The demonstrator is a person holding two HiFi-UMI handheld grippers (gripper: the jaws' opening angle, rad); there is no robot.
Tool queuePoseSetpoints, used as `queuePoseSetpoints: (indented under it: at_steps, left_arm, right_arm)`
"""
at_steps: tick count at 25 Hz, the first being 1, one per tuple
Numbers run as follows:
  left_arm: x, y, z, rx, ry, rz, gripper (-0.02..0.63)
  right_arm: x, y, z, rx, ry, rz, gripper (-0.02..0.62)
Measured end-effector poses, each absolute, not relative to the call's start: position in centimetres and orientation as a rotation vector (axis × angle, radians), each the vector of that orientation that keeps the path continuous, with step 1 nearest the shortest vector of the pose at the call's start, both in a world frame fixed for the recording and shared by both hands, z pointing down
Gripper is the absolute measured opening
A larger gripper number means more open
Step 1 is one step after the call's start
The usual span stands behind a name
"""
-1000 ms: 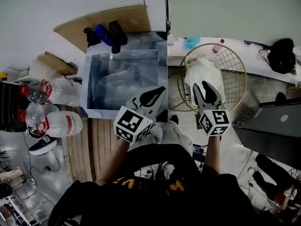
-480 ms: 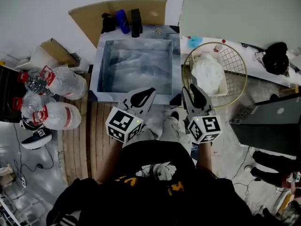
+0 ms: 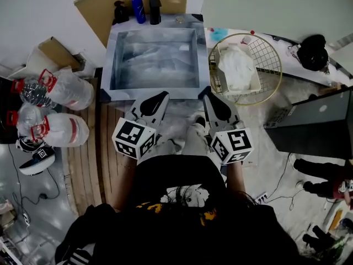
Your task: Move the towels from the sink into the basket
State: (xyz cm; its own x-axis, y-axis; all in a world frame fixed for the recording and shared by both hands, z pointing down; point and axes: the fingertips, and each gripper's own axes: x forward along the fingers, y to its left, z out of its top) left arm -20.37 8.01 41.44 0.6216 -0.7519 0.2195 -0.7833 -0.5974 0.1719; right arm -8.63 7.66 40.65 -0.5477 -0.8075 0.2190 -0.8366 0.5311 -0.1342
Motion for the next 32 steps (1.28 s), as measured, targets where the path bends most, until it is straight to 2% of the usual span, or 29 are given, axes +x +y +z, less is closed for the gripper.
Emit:
queuePoseSetpoints:
  at_steps: [10,23,32]
  left_arm:
    - [-19.0,10.7,41.1,2.637,-1.192,0.171,0.011]
    - [-17.3,10.9,41.0,2.688,-1.099,0.19,0.011]
    - [-18.1,10.7,41.2,2.683,-1.105,0.183,0.011]
  right_arm:
    - [-6.9,9.7,40.7,1.476,-2.544,0.234,0.006]
    - [-1.0,9.6,40.7,1.627,-2.43,0.199,0.006]
    - [-0.5,9.3,40.8,1.647,-2.408,0.183,0.006]
